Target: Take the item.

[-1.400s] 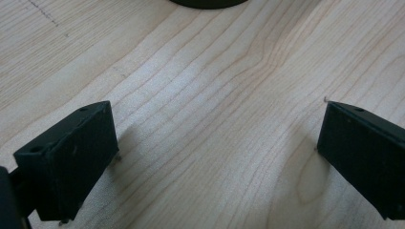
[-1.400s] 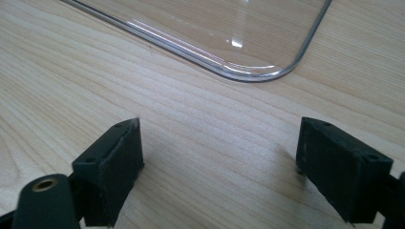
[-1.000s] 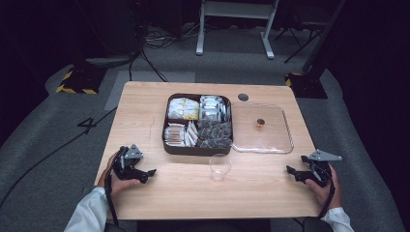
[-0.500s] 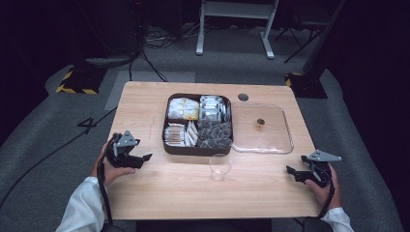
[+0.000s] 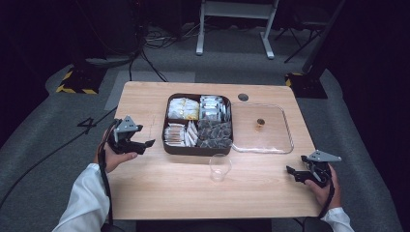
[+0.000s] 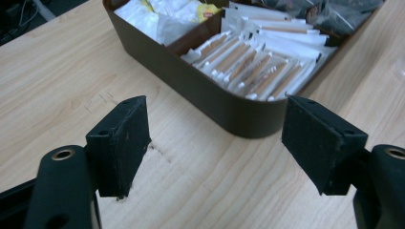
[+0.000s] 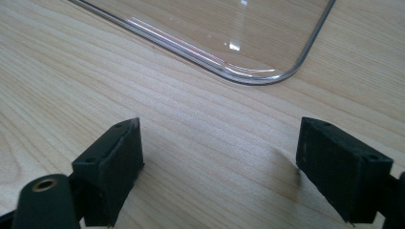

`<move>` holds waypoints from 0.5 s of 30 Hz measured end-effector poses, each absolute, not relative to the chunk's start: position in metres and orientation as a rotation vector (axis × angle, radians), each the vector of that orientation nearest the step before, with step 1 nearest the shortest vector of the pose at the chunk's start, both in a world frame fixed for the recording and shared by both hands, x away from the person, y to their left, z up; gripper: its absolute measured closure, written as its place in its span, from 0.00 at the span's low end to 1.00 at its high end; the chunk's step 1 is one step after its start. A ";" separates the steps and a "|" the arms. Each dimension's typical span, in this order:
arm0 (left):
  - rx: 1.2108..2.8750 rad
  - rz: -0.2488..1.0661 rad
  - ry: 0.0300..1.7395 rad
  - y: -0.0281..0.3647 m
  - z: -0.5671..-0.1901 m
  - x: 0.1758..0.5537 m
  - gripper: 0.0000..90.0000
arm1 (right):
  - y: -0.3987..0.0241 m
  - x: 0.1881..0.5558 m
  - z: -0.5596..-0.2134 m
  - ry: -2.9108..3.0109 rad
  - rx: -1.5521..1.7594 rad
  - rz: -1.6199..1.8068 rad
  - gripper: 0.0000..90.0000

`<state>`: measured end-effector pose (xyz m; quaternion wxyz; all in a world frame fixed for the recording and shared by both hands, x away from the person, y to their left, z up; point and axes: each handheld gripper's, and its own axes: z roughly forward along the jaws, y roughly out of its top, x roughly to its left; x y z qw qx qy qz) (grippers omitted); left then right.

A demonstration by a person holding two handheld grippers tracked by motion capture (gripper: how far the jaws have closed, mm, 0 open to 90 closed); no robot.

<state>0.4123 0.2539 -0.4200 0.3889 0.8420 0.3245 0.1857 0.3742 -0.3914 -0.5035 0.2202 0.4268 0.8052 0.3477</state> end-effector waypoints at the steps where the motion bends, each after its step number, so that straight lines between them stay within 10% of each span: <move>1: 2.137 0.481 0.821 0.253 -0.418 0.415 0.28 | -0.391 0.374 -0.504 2.227 1.180 0.962 0.18; 15: 2.149 0.493 0.732 0.224 -0.394 0.447 0.33 | -0.392 0.374 -0.504 2.227 1.181 0.961 0.18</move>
